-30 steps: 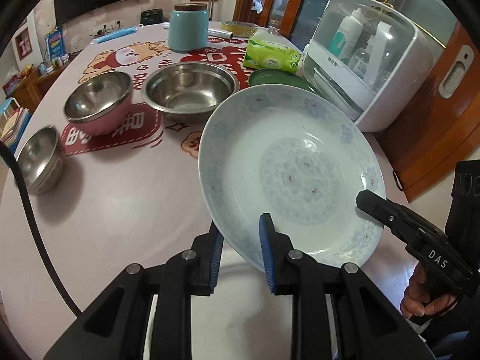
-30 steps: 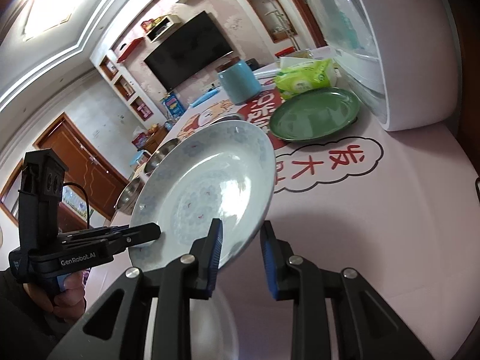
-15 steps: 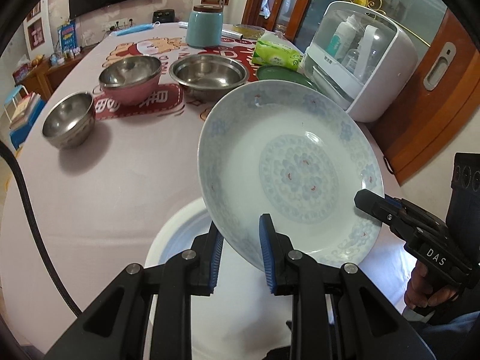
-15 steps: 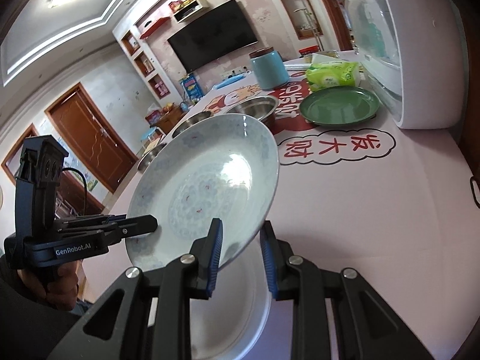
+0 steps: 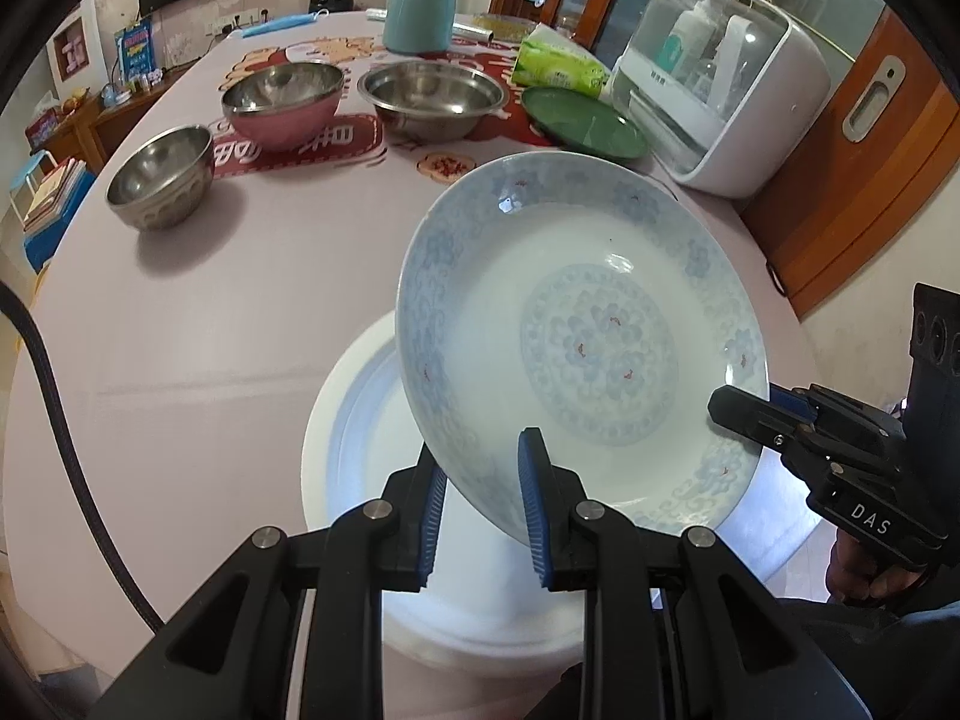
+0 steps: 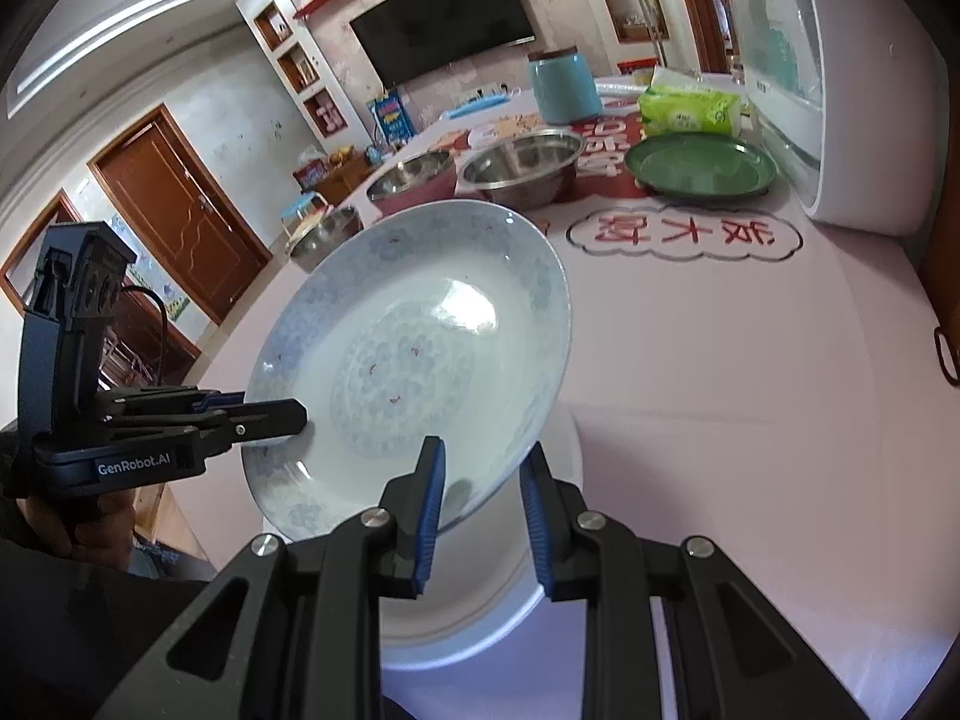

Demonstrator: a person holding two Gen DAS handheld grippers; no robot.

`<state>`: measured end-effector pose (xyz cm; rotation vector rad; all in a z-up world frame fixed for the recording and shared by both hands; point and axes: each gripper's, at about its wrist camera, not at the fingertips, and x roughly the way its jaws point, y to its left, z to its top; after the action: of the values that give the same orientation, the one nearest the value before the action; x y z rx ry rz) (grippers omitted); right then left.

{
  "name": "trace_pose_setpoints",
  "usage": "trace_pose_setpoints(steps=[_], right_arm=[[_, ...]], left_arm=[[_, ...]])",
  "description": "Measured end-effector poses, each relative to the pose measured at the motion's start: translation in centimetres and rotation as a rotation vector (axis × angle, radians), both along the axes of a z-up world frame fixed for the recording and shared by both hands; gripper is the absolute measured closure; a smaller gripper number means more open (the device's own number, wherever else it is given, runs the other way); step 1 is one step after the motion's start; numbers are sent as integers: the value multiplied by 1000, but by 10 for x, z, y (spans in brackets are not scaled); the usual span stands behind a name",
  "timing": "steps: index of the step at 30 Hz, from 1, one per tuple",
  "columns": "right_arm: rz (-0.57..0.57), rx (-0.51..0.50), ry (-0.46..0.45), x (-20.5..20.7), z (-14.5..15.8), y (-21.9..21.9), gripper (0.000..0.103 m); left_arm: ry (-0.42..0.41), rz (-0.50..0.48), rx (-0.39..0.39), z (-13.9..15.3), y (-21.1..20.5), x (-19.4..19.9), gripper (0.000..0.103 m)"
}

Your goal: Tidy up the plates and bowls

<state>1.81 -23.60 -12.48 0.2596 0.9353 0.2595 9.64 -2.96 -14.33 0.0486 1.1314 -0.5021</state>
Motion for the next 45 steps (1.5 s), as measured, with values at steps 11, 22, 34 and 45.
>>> trace_pose_setpoints(steps=[11, 22, 34, 45], right_arm=[[31, -39, 103, -12, -16, 16, 78], [85, -83, 177, -14, -31, 28, 78], [87, -127, 168, -11, -34, 36, 77], [24, -223, 148, -15, -27, 51, 76]], left_arm=[[91, 33, 8, -26, 12, -11, 81], [168, 95, 33, -53, 20, -19, 81], [194, 134, 30, -66, 27, -21, 81], [172, 87, 26, -62, 28, -3, 81]])
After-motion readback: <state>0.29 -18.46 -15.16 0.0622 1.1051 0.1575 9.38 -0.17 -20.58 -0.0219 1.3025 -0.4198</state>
